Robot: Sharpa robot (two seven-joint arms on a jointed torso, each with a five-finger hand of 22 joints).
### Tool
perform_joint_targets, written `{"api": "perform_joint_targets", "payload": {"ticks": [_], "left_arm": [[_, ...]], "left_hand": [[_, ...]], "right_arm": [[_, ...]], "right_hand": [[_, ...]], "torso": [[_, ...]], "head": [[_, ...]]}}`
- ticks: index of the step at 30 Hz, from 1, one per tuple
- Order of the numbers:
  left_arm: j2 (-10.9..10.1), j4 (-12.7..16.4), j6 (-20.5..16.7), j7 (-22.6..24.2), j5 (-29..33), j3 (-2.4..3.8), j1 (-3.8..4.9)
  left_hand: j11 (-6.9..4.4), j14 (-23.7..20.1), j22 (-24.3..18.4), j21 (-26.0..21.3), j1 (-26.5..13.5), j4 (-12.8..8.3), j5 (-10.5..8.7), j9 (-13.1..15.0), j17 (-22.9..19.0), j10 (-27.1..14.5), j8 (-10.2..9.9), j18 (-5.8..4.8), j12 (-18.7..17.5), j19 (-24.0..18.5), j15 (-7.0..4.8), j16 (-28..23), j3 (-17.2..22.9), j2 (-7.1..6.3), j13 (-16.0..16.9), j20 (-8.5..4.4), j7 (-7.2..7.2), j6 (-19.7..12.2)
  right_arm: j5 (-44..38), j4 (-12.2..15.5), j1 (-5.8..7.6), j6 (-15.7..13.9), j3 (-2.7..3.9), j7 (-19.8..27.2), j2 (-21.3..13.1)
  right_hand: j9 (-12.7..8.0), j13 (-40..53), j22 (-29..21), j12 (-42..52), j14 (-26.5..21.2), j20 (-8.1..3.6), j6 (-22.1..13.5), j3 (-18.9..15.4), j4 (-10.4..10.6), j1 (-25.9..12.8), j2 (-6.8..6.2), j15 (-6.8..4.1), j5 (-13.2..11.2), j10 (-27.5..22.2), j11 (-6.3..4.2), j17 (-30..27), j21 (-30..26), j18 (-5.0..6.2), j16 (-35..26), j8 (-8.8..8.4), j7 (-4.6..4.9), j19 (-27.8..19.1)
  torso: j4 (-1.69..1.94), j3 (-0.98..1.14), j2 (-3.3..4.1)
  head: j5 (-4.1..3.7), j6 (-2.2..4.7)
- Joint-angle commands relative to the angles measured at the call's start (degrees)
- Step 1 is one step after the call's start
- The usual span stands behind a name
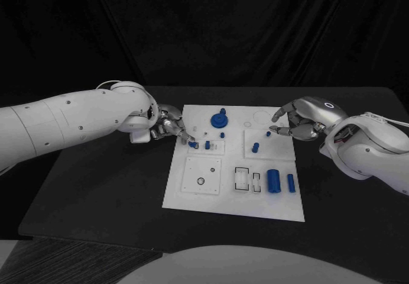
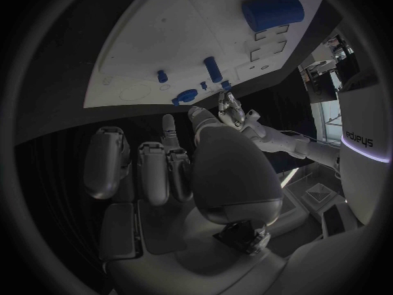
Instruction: Assemble the parts on the task board
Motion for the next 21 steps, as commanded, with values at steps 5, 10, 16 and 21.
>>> {"api": "perform_joint_targets", "payload": {"ticks": [5, 10, 16, 21], "left_arm": [[0.35, -0.10, 1.64, 1.46, 0.92, 0.04, -0.55], [0.58, -0.39, 1.71, 1.55, 0.93, 0.04, -0.82], [0.91, -1.12, 1.23, 1.97, 0.93, 0.04, -1.01], [1.13, -1.65, 1.00, 2.38, 0.93, 0.04, -1.11]], "left_hand": [[0.75, 5.96, 11.80, -0.68, 0.75, -0.12, 1.03, -1.07, 15.28, 6.29, -1.32, 0.53, 0.38, -0.12, 0.60, 0.80, -1.95, 0.38, 15.25, 0.52, 0.01, 0.21], [0.83, 5.96, 11.71, -0.99, 1.12, -0.23, 1.30, -1.67, 15.28, 6.29, -1.83, 0.59, 0.38, -0.33, 0.67, 0.80, -2.09, 0.59, 15.25, 0.57, 0.11, 0.14], [0.99, 5.96, 11.64, -1.27, 1.69, -0.37, 1.70, -2.61, 15.28, 6.29, -2.59, 0.64, 0.38, -0.56, 0.81, 0.80, -2.13, 1.12, 15.25, 0.68, 0.28, 0.02], [1.14, 5.96, 11.61, -1.37, 2.05, -0.43, 1.97, -3.34, 15.28, 6.29, -3.26, 0.66, 0.38, -0.67, 0.93, 0.80, -2.16, 1.49, 15.25, 0.79, 0.48, -0.35]], "right_arm": [[-0.18, -0.17, -0.02, 0.40, 0.04, -0.59, 0.15], [-0.18, -0.27, -0.02, 0.48, 0.04, -0.64, 0.17], [-0.18, -0.31, -0.03, 0.54, 0.04, -0.70, 0.09], [-0.18, -0.33, -0.03, 0.59, 0.04, -0.71, 0.09]], "right_hand": [[-0.57, 15.28, 10.77, 1.14, 4.18, 0.69, 0.55, 1.98, 0.03, 0.75, 0.20, 0.18, 0.80, 5.57, 0.91, 5.52, -0.76, 2.09, -0.54, 0.83, -0.17, -0.07], [-0.57, 15.28, 10.77, 1.14, 4.18, 0.69, 0.55, 1.98, 0.03, 0.75, 0.20, 0.18, 0.80, 5.57, 0.91, 5.52, -0.76, 2.09, -0.54, 0.83, -0.17, -0.07], [-0.57, 15.28, 10.77, 1.14, 4.18, 0.69, 0.55, 1.98, 0.03, 0.75, 0.20, 0.18, 0.80, 5.57, 0.91, 5.52, -0.76, 2.09, -0.54, 0.83, -0.17, -0.07], [-0.57, 15.28, 10.77, 1.14, 4.18, 0.69, 0.55, 1.98, 0.03, 0.75, 0.20, 0.18, 0.80, 5.57, 0.91, 5.52, -0.76, 2.09, -0.54, 0.83, -0.17, -0.07]], "torso": [[0.01, -0.01, 0.00], [0.01, -0.03, 0.01], [0.01, 0.01, -0.01], [-0.02, -0.02, -0.02]], "head": [[0.02, 0.00], [-0.03, 0.00], [-0.08, 0.00], [-0.09, 0.00]]}}
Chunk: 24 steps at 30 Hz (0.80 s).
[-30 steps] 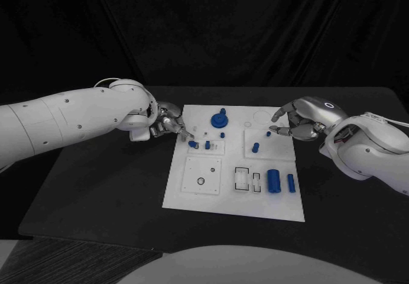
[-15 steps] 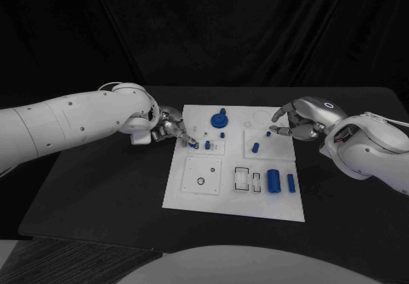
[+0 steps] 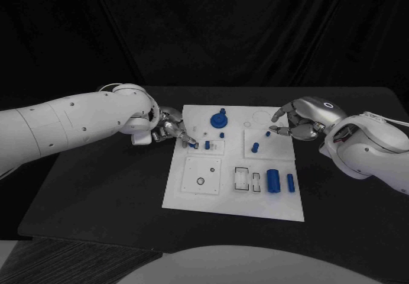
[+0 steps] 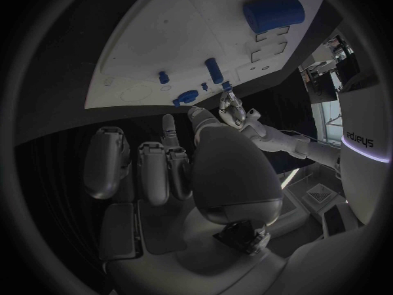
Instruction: Assemble the parts on the task board
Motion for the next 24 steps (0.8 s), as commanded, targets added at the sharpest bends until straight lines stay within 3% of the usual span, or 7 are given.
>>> {"api": "perform_joint_targets", "payload": {"ticks": [1, 14, 17, 24], "left_arm": [[0.26, -0.29, 0.25, 1.35, 0.32, -0.06, -0.28], [0.84, -1.04, 1.13, 1.93, 0.32, -0.06, -0.68], [0.98, -1.25, 1.16, 2.19, 0.32, -0.06, -0.82], [1.23, -1.75, 0.85, 3.02, 0.32, -0.06, -1.04]], "left_hand": [[0.95, 6.44, 11.57, -1.03, 0.95, -0.42, 1.35, -4.01, 15.28, 6.07, -3.23, 0.69, 0.38, -0.16, 0.48, 0.80, -2.17, 0.45, 15.25, 0.24, 0.52, -1.54], [1.07, 6.44, 11.47, -1.37, 1.49, -0.61, 2.01, -4.84, 15.28, 6.07, -3.95, 0.77, 0.38, -0.43, 0.58, 0.80, -2.14, 0.94, 15.25, 0.36, 0.69, -2.10], [1.21, 6.44, 11.45, -1.43, 1.93, -0.93, 2.75, -5.20, 15.28, 6.07, -4.10, 0.77, 0.38, -0.51, 0.71, 0.80, -2.08, 1.04, 15.25, 0.46, 0.78, -1.96], [1.30, 6.44, 11.42, -1.51, 3.97, -2.63, 6.67, -6.74, 15.28, 6.07, -4.79, 0.82, 0.38, -0.67, 0.85, 0.80, -1.29, 1.27, 15.25, 0.65, 0.85, -1.33]], "right_arm": [[-0.18, -0.02, -0.03, 0.26, 0.04, -0.68, -0.03], [-0.18, -0.06, -0.04, 0.65, 0.04, -0.80, 0.01], [-0.18, -0.08, -0.04, 0.79, 0.04, -0.88, 0.01], [-0.18, -0.21, -0.05, 0.98, 0.03, -0.98, 0.04]], "right_hand": [[-0.57, 15.28, 10.77, 1.14, 4.18, 0.69, 0.55, 1.98, 0.04, 0.71, 0.16, 0.18, 0.80, 6.35, 0.10, 5.52, -0.76, 2.09, -0.54, 0.83, -0.17, -0.07], [-0.59, 15.28, 10.76, 1.14, 4.16, 0.72, 0.61, 2.03, 0.01, 0.76, 0.21, 0.22, 0.88, 6.35, 0.16, 5.44, -0.81, 2.10, -0.59, 0.85, -0.15, -0.09], [-0.60, 15.28, 10.75, 1.14, 4.17, 0.73, 0.62, 2.06, 0.00, 0.78, 0.23, 0.23, 0.90, 6.35, 0.17, 5.45, -0.85, 2.10, -0.58, 0.86, -0.15, -0.10], [-0.61, 15.28, 10.74, 1.14, 4.15, 0.74, 0.66, 2.15, -0.04, 0.87, 0.34, 0.25, 0.94, 6.35, 0.18, 5.39, -0.90, 2.12, -0.62, 0.87, -0.15, -0.12]], "torso": [[-0.01, -0.01, 0.01], [0.00, 0.01, 0.03], [0.01, 0.01, 0.01], [-0.03, -0.02, 0.01]], "head": [[0.04, 0.00], [-0.06, 0.00], [-0.07, 0.00], [-0.07, 0.00]]}}
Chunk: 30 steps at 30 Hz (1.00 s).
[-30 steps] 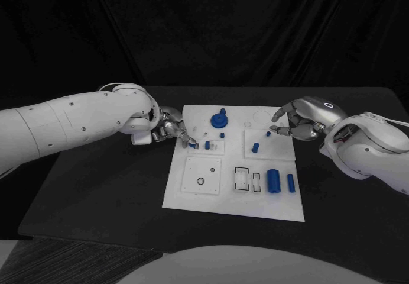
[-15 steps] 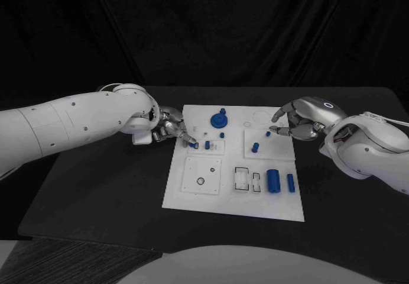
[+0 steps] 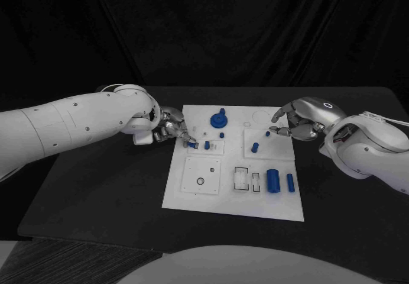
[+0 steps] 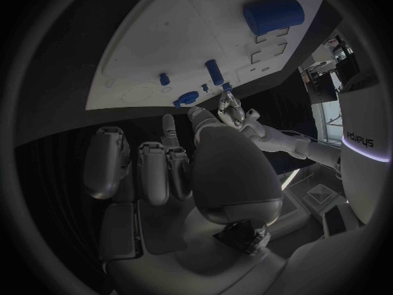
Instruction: Assemble the parts on the task board
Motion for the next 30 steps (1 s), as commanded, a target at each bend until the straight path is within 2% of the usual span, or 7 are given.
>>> {"api": "perform_joint_targets", "payload": {"ticks": [1, 2, 5, 12, 17, 25, 30], "left_arm": [[0.21, -0.14, 0.61, 1.38, 0.07, -0.21, -0.52], [0.22, -0.19, 0.54, 1.54, 0.07, -0.21, -0.55], [0.20, -0.26, 0.40, 1.77, 0.07, -0.21, -0.60], [-0.04, -0.29, 0.12, 1.98, 0.07, -0.21, -0.65], [-0.21, -0.27, -0.14, 2.02, 0.07, -0.21, -0.67], [-0.43, -0.17, -1.13, 2.51, 0.07, -0.21, -0.68], [-0.58, -0.06, -1.99, 3.00, 0.07, -0.21, -0.68]], "left_hand": [[0.66, 6.15, 11.39, -0.92, 1.64, -1.79, 1.83, -7.98, 15.28, 6.27, -4.91, 0.84, 0.38, -0.02, 0.52, 0.80, 0.67, -0.19, 15.25, -0.06, 0.28, -2.81], [0.63, 6.15, 11.40, -0.88, 1.93, -2.05, 1.92, -8.12, 15.28, 6.27, -4.93, 0.83, 0.38, 0.00, 0.50, 0.80, 0.89, -0.13, 15.25, -0.06, 0.24, -2.68], [0.52, 6.15, 11.39, -0.90, 3.01, -3.11, 0.29, -8.62, 15.28, 6.27, -5.06, 0.84, 0.38, -0.04, 0.41, 0.80, 2.12, 0.10, 15.25, -0.12, 0.14, -2.29], [0.18, 6.15, 11.39, -0.85, 4.02, -5.06, 0.25, -9.37, 15.28, 6.27, -4.73, 0.85, 0.38, -0.05, 0.16, 0.80, 4.68, -0.10, 15.25, -0.32, -0.24, -0.63], [-0.22, 6.15, 11.40, -0.80, 4.43, -6.60, 1.67, -9.64, 15.28, 6.27, -4.19, 0.87, 0.38, -0.03, -0.17, 0.80, 6.76, -0.49, 15.25, -0.65, -0.62, 0.70], [-0.59, 6.15, 11.40, -0.79, 4.21, -8.89, 2.25, -9.81, 15.28, 6.27, -3.48, 0.84, 0.38, -0.03, -0.52, 0.80, 10.71, -1.02, 15.25, -0.97, -1.04, 1.87], [-1.27, 6.15, 11.41, -0.71, 4.78, -11.84, 4.10, -8.65, 15.28, 6.27, -1.32, 0.85, 0.38, 0.05, -1.13, 0.80, 14.02, -1.74, 15.25, -1.50, -1.82, 4.08]], "right_arm": [[-0.18, -0.08, -0.05, 0.48, 0.04, -0.92, 0.01], [-0.18, -0.10, -0.06, 0.51, 0.04, -0.94, 0.01], [-0.18, -0.15, -0.06, 0.60, 0.04, -0.98, 0.03], [-0.18, -0.27, -0.09, 0.76, 0.04, -1.06, 0.09], [-0.18, -0.39, -0.10, 0.88, 0.04, -1.12, 0.13], [-0.18, -0.52, -0.11, 1.06, 0.04, -1.19, 0.17], [-0.18, -0.57, -0.12, 1.20, 0.04, -1.26, 0.17]], "right_hand": [[-0.60, 15.28, 10.74, 1.14, 4.15, 0.74, 0.66, 2.15, -0.04, 0.87, 0.34, 0.25, 0.94, 6.34, 0.17, 5.39, -0.90, 2.12, -0.62, 0.87, -0.15, -0.12], [-0.60, 15.28, 10.74, 1.14, 4.15, 0.74, 0.66, 2.15, -0.04, 0.87, 0.34, 0.25, 0.94, 6.34, 0.17, 5.39, -0.90, 2.12, -0.62, 0.87, -0.15, -0.12], [-0.60, 15.28, 10.74, 1.14, 4.15, 0.74, 0.66, 2.15, -0.04, 0.87, 0.34, 0.25, 0.94, 6.34, 0.17, 5.39, -0.90, 2.12, -0.62, 0.87, -0.15, -0.12], [-0.61, 15.28, 10.73, 1.14, 4.14, 0.76, 0.68, 2.22, -0.10, 0.97, 0.41, 0.26, 0.97, 6.34, 0.18, 5.32, -0.93, 2.12, -0.66, 0.88, -0.15, -0.13], [-0.62, 15.28, 10.72, 1.14, 4.14, 0.77, 0.69, 2.29, -0.16, 1.07, 0.46, 0.27, 1.00, 6.34, 0.19, 5.31, -0.97, 2.13, -0.67, 0.88, -0.15, -0.14], [-0.62, 15.28, 10.72, 1.14, 4.14, 0.77, 0.69, 2.29, -0.16, 1.07, 0.46, 0.27, 1.00, 6.34, 0.19, 5.31, -0.97, 2.13, -0.67, 0.88, -0.15, -0.14], [-0.63, 15.28, 10.68, 1.14, 4.11, 0.78, 0.70, 2.37, -0.24, 1.19, 0.52, 0.28, 1.04, 6.34, 0.19, 5.19, -1.09, 2.16, -0.75, 0.88, -0.15, -0.18]], "torso": [[-0.01, 0.00, 0.00], [-0.01, 0.00, -0.02], [-0.01, 0.01, 0.00], [0.01, 0.02, 0.01], [0.01, 0.00, -0.01], [0.04, 0.03, 0.00], [0.03, 0.02, 0.00]], "head": [[0.00, 0.00], [-0.01, 0.00], [0.02, 0.00], [0.03, 0.00], [0.09, 0.00], [0.08, 0.00], [0.14, 0.00]]}}
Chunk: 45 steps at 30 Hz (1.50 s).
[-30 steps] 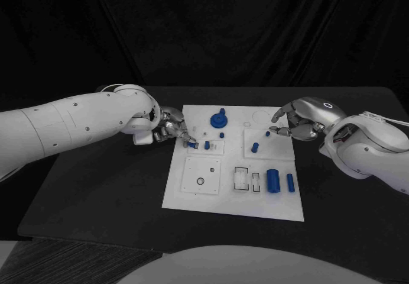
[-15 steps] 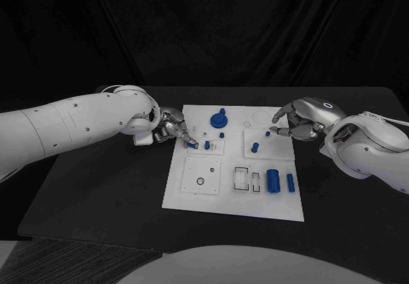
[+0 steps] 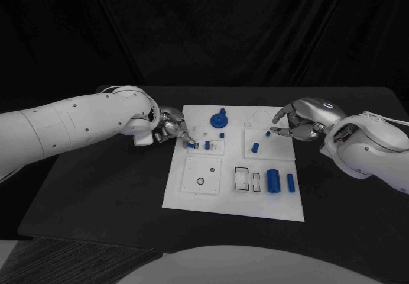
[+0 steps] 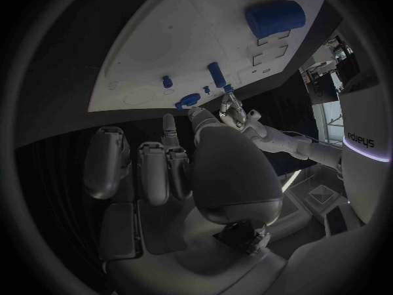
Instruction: Assemble the parts on the task board
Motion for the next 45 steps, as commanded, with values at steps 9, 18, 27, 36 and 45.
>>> {"api": "perform_joint_targets", "payload": {"ticks": [9, 18, 27, 36, 45], "left_arm": [[-0.57, 0.33, -2.98, 1.65, -0.38, -0.18, -0.34], [-1.36, 1.11, -4.14, 2.05, -0.38, -0.18, -0.34], [-2.15, 2.36, -5.51, 2.22, -0.38, -0.17, -0.34], [-2.79, 3.52, -7.04, 2.60, -0.18, -0.17, -0.33], [-3.86, 4.68, -9.10, 3.14, 3.94, -0.17, -0.30]], "left_hand": [[-0.71, 7.00, 11.42, -0.67, 1.69, -6.77, 5.65, 0.27, 15.28, 6.20, 2.20, 0.81, 0.38, 0.33, -0.67, 0.80, 10.72, -2.46, 15.25, -0.73, -1.44, 0.38], [-0.93, 7.00, 11.43, -0.62, 0.88, -8.20, 5.30, 1.86, 15.28, 6.20, 4.27, 0.80, 0.38, 0.37, -0.86, 0.80, 12.29, -3.14, 15.25, -0.90, -1.65, 0.41], [-1.02, 7.00, 11.42, -0.67, 0.39, -8.68, 5.39, 2.54, 15.28, 6.20, 5.12, 0.81, 0.38, 0.36, -0.95, 0.80, 12.84, -3.50, 15.25, -0.99, -1.76, 0.30], [-1.08, 7.00, 11.41, -0.69, 0.07, -8.92, 5.65, 2.94, 15.28, 6.20, 5.62, 0.81, 0.38, 0.36, -1.00, 0.80, 13.27, -3.65, 15.25, -1.04, -1.80, 0.16], [-1.08, 7.00, 11.39, -0.78, -0.03, -9.23, 5.87, 3.31, 15.28, 6.20, 6.06, 0.83, 0.38, 0.31, -1.03, 0.80, 13.86, -3.66, 15.25, -1.08, -1.76, -0.14]], "right_arm": [[-0.18, -0.09, -0.11, 0.81, 0.04, -1.26, 0.03], [-0.18, -0.17, -0.11, 1.13, 0.03, -1.43, 0.06], [-0.18, -0.30, -0.13, 1.46, 0.03, -1.61, 0.13], [-0.18, -0.36, -0.13, 1.81, 0.03, -1.78, 0.14], [-0.18, -0.40, -0.13, 2.11, 0.03, -1.95, 0.16]], "right_hand": [[-0.62, 15.28, 10.68, 1.14, 4.10, 0.78, 0.31, 2.40, -0.27, 1.24, 0.55, 0.28, 1.05, 6.34, 0.19, 5.13, -1.10, 2.16, -0.79, 0.89, 0.03, -0.18], [-0.62, 15.28, 10.66, 1.14, 4.10, 0.79, 0.36, 2.44, -0.31, 1.29, 0.58, 0.28, 1.07, 6.34, 0.18, 5.15, -1.17, 2.17, -0.78, 0.91, 0.02, -0.21], [-0.63, 15.28, 10.61, 1.14, 4.10, 0.79, 0.37, 2.45, -0.32, 1.31, 0.59, 0.28, 1.08, 6.34, 0.18, 5.15, -1.34, 2.21, -0.78, 0.92, 0.02, -0.27], [-0.63, 15.28, 10.61, 1.14, 4.10, 0.79, 0.37, 2.45, -0.32, 1.31, 0.59, 0.28, 1.08, 6.34, 0.18, 5.15, -1.34, 2.21, -0.78, 0.92, 0.02, -0.27], [-0.63, 15.28, 10.57, 1.14, 4.09, 0.80, 0.48, 2.52, -0.40, 1.40, 0.63, 0.27, 1.09, 6.34, 0.15, 5.13, -1.50, 2.24, -0.79, 0.97, 0.01, -0.33]], "torso": [[-0.02, 0.00, 0.01], [-0.01, -0.01, 0.00], [0.04, 0.01, -0.01], [0.01, 0.00, -0.01], [-0.03, 0.04, -0.01]], "head": [[0.05, 0.00], [0.16, 0.00], [0.15, 0.00], [0.21, 0.00], [0.19, 0.00]]}}
